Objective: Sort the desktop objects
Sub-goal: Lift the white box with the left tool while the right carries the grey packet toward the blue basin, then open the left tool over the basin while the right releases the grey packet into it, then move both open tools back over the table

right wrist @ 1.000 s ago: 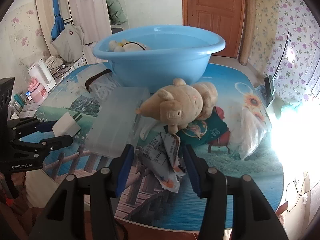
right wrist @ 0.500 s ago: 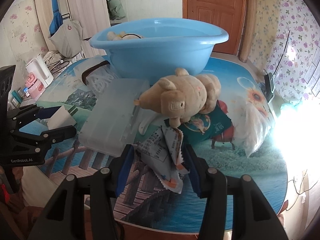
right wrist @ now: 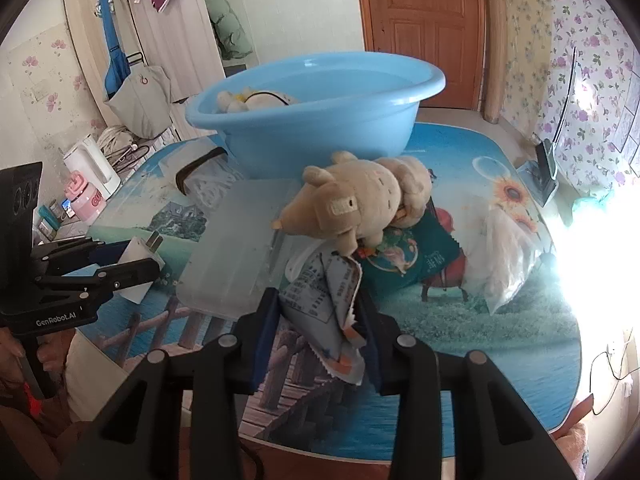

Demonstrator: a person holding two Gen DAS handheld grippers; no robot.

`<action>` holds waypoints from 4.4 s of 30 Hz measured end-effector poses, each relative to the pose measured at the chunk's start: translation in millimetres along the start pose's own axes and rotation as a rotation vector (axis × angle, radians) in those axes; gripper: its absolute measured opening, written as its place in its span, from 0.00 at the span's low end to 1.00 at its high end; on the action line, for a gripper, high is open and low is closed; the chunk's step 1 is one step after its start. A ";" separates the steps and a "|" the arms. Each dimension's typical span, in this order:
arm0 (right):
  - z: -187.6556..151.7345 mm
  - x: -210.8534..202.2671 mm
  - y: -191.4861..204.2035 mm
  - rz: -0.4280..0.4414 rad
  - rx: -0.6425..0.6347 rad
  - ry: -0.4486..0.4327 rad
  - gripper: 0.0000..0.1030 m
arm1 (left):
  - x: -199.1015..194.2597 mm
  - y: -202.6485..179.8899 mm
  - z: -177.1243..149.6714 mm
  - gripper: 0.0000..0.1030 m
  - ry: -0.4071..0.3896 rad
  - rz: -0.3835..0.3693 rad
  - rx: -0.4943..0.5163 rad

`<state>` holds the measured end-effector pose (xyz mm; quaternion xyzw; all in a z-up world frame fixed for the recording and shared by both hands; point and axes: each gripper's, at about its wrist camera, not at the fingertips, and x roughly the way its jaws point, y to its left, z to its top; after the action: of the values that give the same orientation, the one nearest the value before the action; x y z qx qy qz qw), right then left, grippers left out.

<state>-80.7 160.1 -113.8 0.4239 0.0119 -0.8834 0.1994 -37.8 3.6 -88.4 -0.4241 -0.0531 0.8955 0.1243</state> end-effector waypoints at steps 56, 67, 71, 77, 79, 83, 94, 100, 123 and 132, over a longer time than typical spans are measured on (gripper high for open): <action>114.5 -10.9 -16.1 0.108 0.005 -0.217 0.35 | 24.1 -20.0 144.3 0.38 -0.111 -0.048 0.055; 123.3 36.1 -20.7 0.086 0.036 -0.124 0.37 | 24.9 -5.8 133.0 0.62 -0.120 -0.046 0.034; 123.1 37.4 -13.1 0.074 0.032 -0.110 0.38 | 14.5 4.7 122.1 0.72 -0.129 -0.044 -0.002; 116.3 27.9 -0.2 0.043 0.018 -0.110 0.39 | -4.7 15.1 101.9 0.82 -0.141 -0.038 -0.020; 112.6 24.0 3.8 0.031 0.013 -0.107 0.39 | -9.8 17.9 94.4 0.84 -0.143 -0.033 -0.023; 103.3 9.9 10.0 0.009 0.002 -0.133 0.39 | -18.0 21.4 80.4 0.86 -0.132 -0.021 -0.037; 76.5 -10.9 24.7 -0.002 -0.014 -0.119 0.40 | -36.5 18.0 54.5 0.92 -0.112 0.033 -0.033; 54.4 -15.0 30.7 -0.041 -0.045 -0.108 0.40 | -36.7 18.1 42.7 0.92 -0.080 0.053 -0.048; 44.0 -31.0 22.6 -0.247 -0.176 -0.175 1.00 | -42.0 7.8 37.2 0.92 -0.081 0.071 -0.038; 40.4 -30.9 20.6 -0.194 -0.132 -0.180 1.00 | -37.1 7.1 36.6 0.92 -0.071 0.072 -0.037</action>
<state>-85.9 144.0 -61.6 0.3258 0.0930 -0.9303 0.1406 -44.7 -12.7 -38.9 -0.3960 -0.0589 0.9126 0.0823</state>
